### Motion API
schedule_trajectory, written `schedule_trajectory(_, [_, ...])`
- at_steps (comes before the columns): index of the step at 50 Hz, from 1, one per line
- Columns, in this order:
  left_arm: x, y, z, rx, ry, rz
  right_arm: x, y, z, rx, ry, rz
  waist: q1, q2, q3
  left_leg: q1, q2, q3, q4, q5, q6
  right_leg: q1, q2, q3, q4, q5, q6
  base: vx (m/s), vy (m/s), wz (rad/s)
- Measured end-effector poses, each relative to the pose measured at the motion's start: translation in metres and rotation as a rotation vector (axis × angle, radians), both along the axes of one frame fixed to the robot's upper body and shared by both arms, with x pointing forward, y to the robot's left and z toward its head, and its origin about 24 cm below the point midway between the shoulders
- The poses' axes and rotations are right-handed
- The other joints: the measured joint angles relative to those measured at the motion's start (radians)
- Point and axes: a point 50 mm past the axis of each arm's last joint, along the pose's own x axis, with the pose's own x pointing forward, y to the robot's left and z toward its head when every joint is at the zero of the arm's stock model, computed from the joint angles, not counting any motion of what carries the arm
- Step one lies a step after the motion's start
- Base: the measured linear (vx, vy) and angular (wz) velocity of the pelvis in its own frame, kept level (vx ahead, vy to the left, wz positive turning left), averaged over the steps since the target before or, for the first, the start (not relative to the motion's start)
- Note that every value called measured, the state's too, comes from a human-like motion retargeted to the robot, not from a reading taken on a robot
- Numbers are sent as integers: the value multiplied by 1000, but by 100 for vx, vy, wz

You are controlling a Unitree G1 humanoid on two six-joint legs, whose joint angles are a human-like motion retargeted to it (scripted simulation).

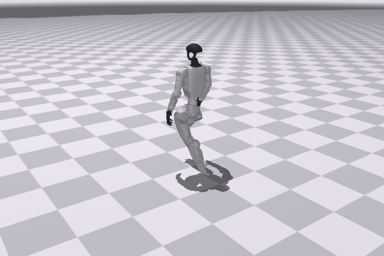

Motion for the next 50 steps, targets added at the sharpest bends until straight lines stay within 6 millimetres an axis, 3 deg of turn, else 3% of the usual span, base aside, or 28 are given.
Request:
schedule_trajectory(13, [4, -2, 7, -25, -72, -16, 16, 8, 8, 11, -68, 41, -41, 27, -61, -94, 0, 60, -1, 46, -14, -63, 4, 1, -43, -3, 34, -4, -3, -28])
schedule_trajectory(18, [9, 5, 12, -15, -101, -40, 21, -3, 14, -13, -118, 13, -61, 50, -86, -135, 6, 112, -1, 64, -20, -88, -82, -70, -40, -44, -29, -6, -2, -79])
schedule_trajectory(27, [-19, 14, 6, 15, 1, -62, 40, -8, 32, 4, -265, -25, -127, 63, -123, -221, -1, 204, -10, 164, -18, -61, -220, -101, 147, -67, -91, -12, -4, -88])
schedule_trajectory(31, [-20, 15, 4, 32, 18, -60, 41, -5, 36, 14, -297, -20, -155, 54, -157, -270, -1, 230, -11, 205, -8, 4, -270, -83, 278, -37, -100, -18, -6, -68])
schedule_trajectory(37, [13, 9, 9, 37, -85, -38, 27, 2, 28, 25, -269, -12, -186, 16, -223, -359, -2, 227, -8, 307, -18, 127, -251, -31, 354, 24, -53, -28, -13, -27])
schedule_trajectory(42, [59, 0, 25, 4, -264, 27, 10, 9, 17, 27, -218, -5, -206, -31, -272, -449, -2, 188, -10, 461, -82, 208, -198, 13, 270, 11, -19, -44, -19, 24])
schedule_trajectory(45, [86, -5, 40, -22, -383, 71, 7, 13, 15, 24, -213, 7, -222, -52, -287, -516, -1, 137, -10, 558, -177, 223, -178, 19, 195, -66, -31, -56, -18, 57])
schedule_trajectory(48, [101, -8, 49, -36, -452, 106, 13, 18, 17, 20, -242, 24, -244, -69, -285, -589, 0, 82, -17, 629, -297, 192, -192, -6, 143, -199, -69, -69, -15, 72])
schedule_trajectory(50, [104, -10, 49, -37, -459, 119, 20, 19, 21, 13, -275, 29, -269, -73, -282, -621, 0, 104, -25, 596, -281, 153, -222, -44, 120, -255, -83, -75, -9, 95])
